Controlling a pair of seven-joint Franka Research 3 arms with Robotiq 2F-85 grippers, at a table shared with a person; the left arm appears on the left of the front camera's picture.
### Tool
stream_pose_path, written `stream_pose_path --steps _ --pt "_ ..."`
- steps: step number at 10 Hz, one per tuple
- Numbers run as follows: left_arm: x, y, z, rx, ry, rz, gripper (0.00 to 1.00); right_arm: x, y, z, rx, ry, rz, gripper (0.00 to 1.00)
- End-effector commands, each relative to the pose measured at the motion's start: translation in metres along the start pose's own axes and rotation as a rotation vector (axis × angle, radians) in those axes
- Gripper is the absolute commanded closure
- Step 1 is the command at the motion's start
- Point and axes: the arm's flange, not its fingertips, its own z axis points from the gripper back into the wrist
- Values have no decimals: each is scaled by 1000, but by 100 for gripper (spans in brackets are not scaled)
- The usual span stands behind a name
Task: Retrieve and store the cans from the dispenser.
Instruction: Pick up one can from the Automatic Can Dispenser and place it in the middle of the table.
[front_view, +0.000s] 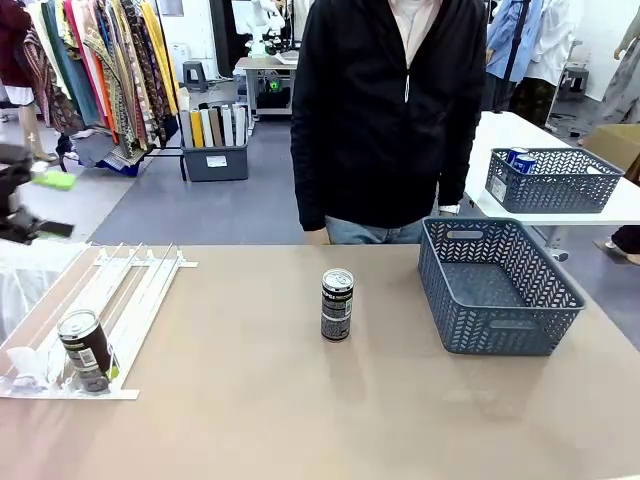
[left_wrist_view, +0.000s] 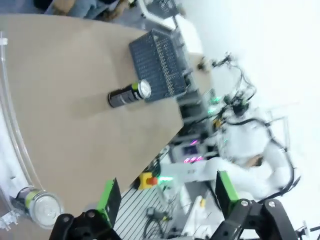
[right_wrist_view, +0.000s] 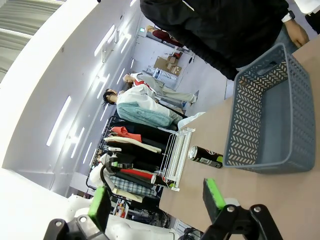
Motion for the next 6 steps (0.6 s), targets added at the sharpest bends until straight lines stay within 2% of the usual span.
stream_pose_path --steps 1,2,3,6 --pt "-11 31 14 -109 -51 9 0 3 3 -2 22 -20 11 0" --pt "-14 36 20 -50 -12 25 0 3 3 -2 22 -20 11 0" --pt "-13 25 19 -55 -49 28 0 3 3 -2 22 -20 11 0" --pt "-13 25 19 -55 -49 28 0 3 3 -2 22 -20 11 0"
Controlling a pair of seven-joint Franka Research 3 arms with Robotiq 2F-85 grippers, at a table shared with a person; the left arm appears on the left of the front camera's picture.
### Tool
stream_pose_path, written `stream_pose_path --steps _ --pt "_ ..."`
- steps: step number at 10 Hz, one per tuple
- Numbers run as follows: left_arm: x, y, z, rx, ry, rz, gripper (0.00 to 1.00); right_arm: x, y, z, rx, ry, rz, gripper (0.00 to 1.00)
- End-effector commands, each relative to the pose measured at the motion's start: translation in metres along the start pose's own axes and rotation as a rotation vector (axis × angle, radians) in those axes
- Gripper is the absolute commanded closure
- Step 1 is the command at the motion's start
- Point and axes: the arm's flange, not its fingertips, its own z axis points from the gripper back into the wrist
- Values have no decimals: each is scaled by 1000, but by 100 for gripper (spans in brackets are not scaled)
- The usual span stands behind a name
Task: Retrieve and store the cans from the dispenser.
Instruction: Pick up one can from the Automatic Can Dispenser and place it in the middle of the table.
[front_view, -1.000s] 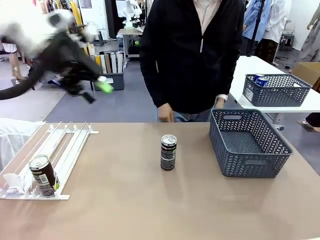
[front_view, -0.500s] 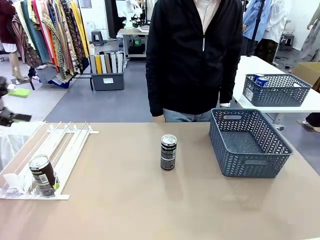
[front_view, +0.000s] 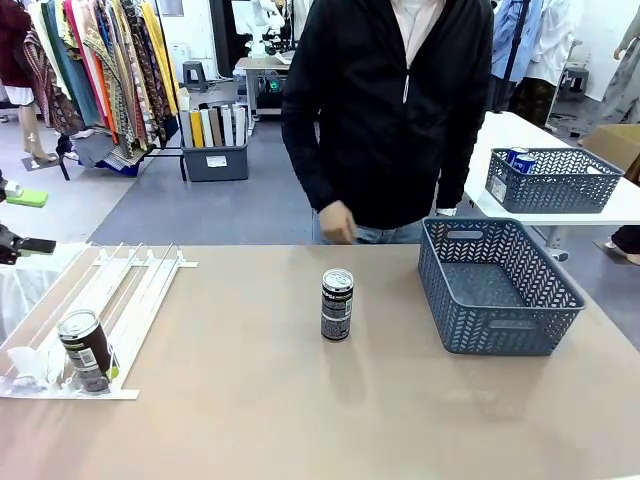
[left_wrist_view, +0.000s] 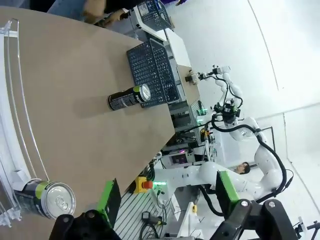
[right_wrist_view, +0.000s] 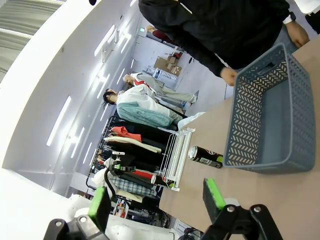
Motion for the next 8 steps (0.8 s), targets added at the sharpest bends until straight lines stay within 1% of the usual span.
stream_pose_path --steps 1,6,7,8 --pt "1 -4 2 -12 -20 7 0 3 3 -2 22 -20 11 0" --pt "1 -4 2 -12 -20 7 0 3 3 -2 22 -20 11 0" --pt "0 -1 1 6 -4 -2 0 3 3 -2 22 -20 11 0" --pt "-3 -13 -14 282 160 -18 0 3 3 -2 22 -20 11 0"
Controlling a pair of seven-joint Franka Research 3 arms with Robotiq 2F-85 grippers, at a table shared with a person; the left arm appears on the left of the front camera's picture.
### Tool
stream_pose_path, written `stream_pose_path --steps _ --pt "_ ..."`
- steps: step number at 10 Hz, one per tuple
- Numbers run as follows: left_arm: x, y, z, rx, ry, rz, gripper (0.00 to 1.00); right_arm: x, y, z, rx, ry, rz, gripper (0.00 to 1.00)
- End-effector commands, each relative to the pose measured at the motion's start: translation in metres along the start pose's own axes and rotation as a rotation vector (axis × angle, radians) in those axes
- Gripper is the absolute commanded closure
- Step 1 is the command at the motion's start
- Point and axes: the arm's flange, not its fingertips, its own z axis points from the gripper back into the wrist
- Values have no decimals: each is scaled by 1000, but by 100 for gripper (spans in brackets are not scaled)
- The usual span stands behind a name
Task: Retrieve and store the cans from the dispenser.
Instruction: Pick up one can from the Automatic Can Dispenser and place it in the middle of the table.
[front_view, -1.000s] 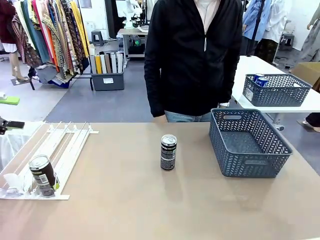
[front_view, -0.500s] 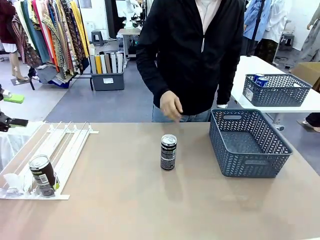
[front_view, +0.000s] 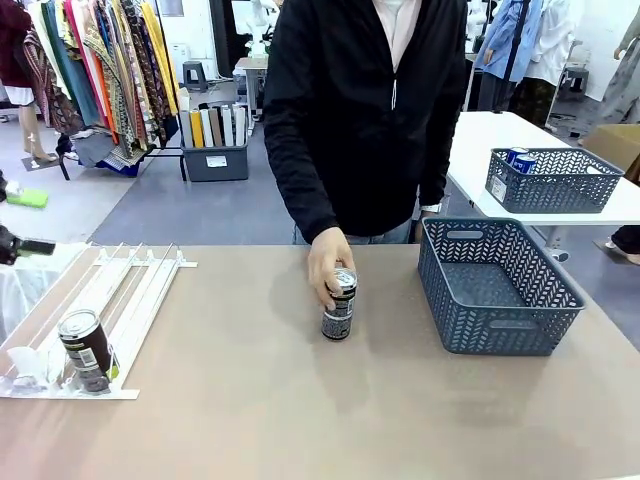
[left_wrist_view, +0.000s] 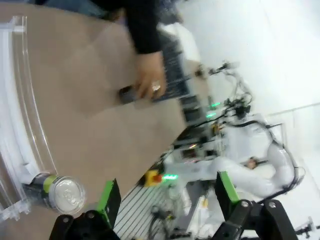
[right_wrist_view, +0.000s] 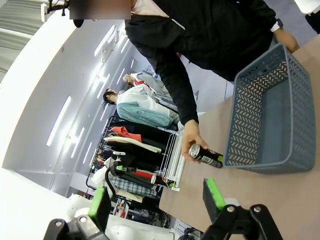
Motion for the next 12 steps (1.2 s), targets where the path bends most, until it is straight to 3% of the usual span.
stream_pose_path --steps 1,3,4,6,7,9,12 --pt "-9 -28 -27 529 273 -33 0 3 3 -2 22 -20 11 0" --pt "-21 -52 -57 907 328 0 0 3 3 -2 22 -20 11 0" --pt "-25 -62 -70 1008 345 -10 0 3 3 -2 22 -20 11 0" --pt "-28 -74 -83 1188 288 76 0 3 3 -2 22 -20 11 0" --pt "-29 -76 -86 1225 293 98 0 3 3 -2 22 -20 11 0" --pt "-28 -77 -86 1142 230 23 0 3 3 -2 22 -20 11 0" --pt "-28 -77 -86 1142 230 23 0 3 3 -2 22 -20 11 0"
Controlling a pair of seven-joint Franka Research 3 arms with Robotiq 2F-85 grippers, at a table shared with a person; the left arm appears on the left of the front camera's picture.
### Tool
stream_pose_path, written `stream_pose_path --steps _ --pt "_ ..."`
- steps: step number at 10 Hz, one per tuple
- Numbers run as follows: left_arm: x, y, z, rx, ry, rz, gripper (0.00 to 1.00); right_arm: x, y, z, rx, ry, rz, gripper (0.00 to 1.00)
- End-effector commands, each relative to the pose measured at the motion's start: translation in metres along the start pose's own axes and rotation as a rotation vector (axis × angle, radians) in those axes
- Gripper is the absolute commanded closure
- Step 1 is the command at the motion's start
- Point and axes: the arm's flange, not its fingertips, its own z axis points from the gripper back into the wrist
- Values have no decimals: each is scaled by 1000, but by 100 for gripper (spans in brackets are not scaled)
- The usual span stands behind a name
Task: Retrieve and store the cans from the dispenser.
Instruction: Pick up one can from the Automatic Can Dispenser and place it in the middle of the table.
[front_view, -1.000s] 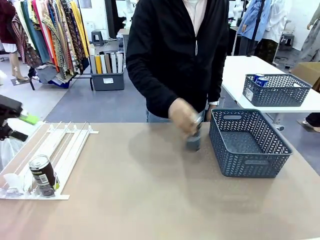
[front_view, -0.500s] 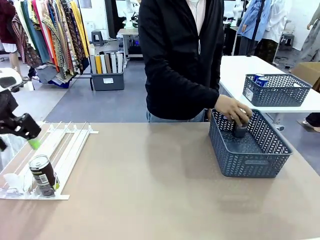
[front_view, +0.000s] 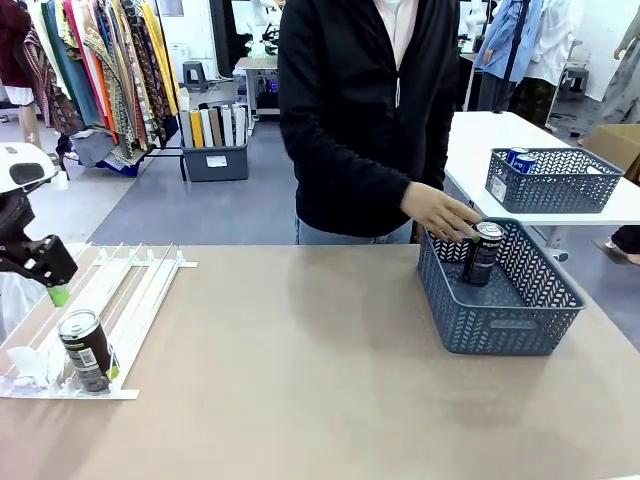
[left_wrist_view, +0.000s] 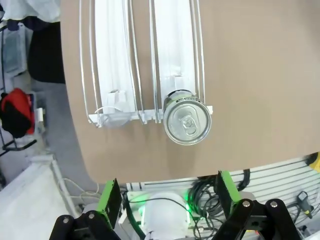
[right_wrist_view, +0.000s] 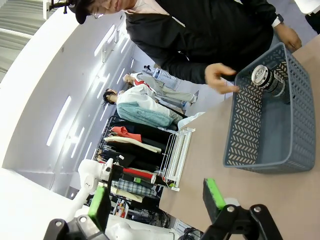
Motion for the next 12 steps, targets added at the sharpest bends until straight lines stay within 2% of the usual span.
stream_pose_path --steps 1,3,6,9,10,12 --pt "0 2 -1 -4 -12 14 0 3 2 -2 22 -21 11 0" --pt "10 -11 -11 -30 -6 -14 0 3 2 -2 22 -21 11 0" --pt "28 -13 -49 15 59 99 0 3 2 -2 22 -21 11 0" --pt "33 -13 -75 -112 52 74 0 3 2 -2 22 -21 11 0" --pt "34 -14 -81 -115 29 89 0 3 2 -2 22 -21 11 0" --pt "41 -10 -94 -101 75 111 0 3 2 -2 22 -21 11 0"
